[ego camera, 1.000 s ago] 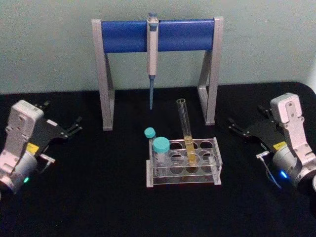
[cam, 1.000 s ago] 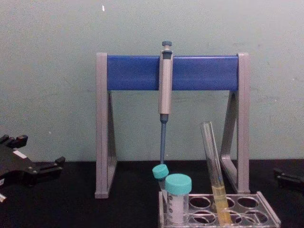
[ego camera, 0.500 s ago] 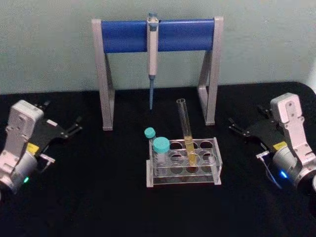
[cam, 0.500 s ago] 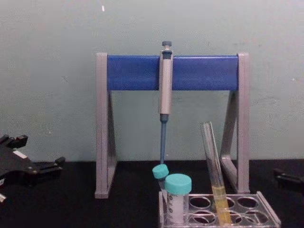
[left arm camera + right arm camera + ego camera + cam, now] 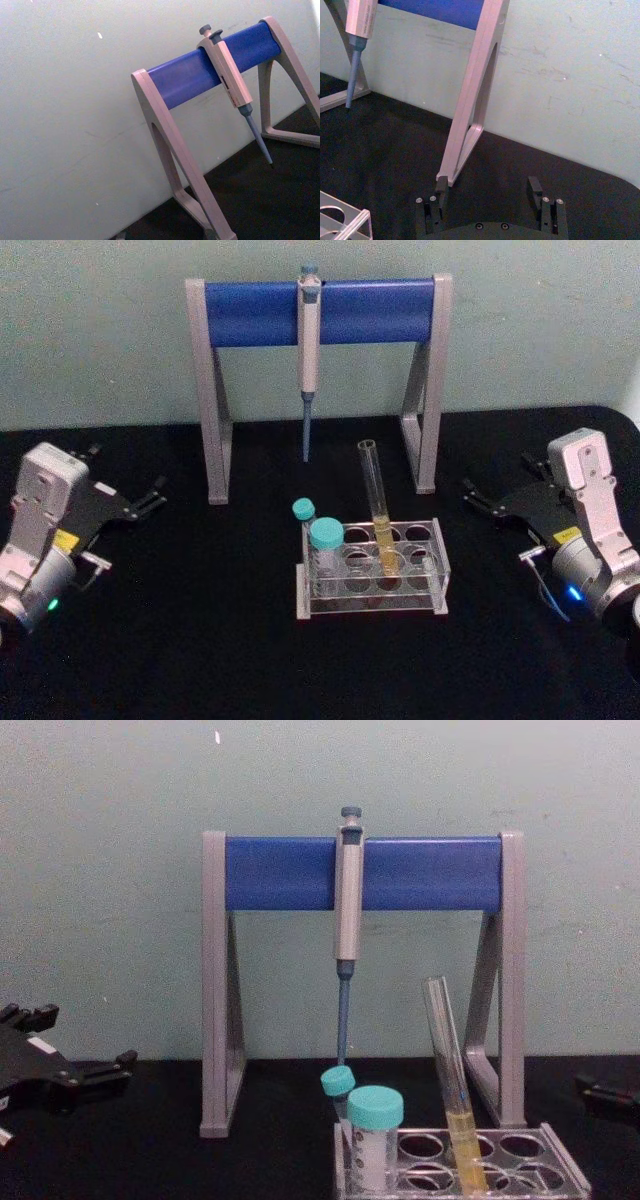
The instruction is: Pick up the test tube from the test tube rack, shake it, then place it back into the test tube rack.
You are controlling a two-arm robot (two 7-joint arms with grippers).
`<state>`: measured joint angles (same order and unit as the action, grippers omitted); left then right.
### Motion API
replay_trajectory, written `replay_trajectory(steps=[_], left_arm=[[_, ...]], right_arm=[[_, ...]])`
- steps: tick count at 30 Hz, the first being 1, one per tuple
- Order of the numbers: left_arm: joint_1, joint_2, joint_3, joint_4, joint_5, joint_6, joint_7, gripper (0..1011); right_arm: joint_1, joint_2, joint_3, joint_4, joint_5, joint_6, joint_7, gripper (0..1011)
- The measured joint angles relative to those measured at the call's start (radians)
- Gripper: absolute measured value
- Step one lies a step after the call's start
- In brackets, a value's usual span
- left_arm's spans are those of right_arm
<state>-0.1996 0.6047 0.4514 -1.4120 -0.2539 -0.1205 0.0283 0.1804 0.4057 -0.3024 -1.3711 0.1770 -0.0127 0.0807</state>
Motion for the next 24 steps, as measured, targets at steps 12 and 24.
replay_trajectory(steps=[12, 24], left_arm=[[0.000, 0.000, 0.000, 0.000, 0.000, 0.000, 0.000, 1001], [0.000, 0.000, 0.000, 0.000, 0.000, 0.000, 0.000, 1001]], right_arm=[[0.000, 0.000, 0.000, 0.000, 0.000, 0.000, 0.000, 1000], [0.000, 0.000, 0.000, 0.000, 0.000, 0.000, 0.000, 1000]])
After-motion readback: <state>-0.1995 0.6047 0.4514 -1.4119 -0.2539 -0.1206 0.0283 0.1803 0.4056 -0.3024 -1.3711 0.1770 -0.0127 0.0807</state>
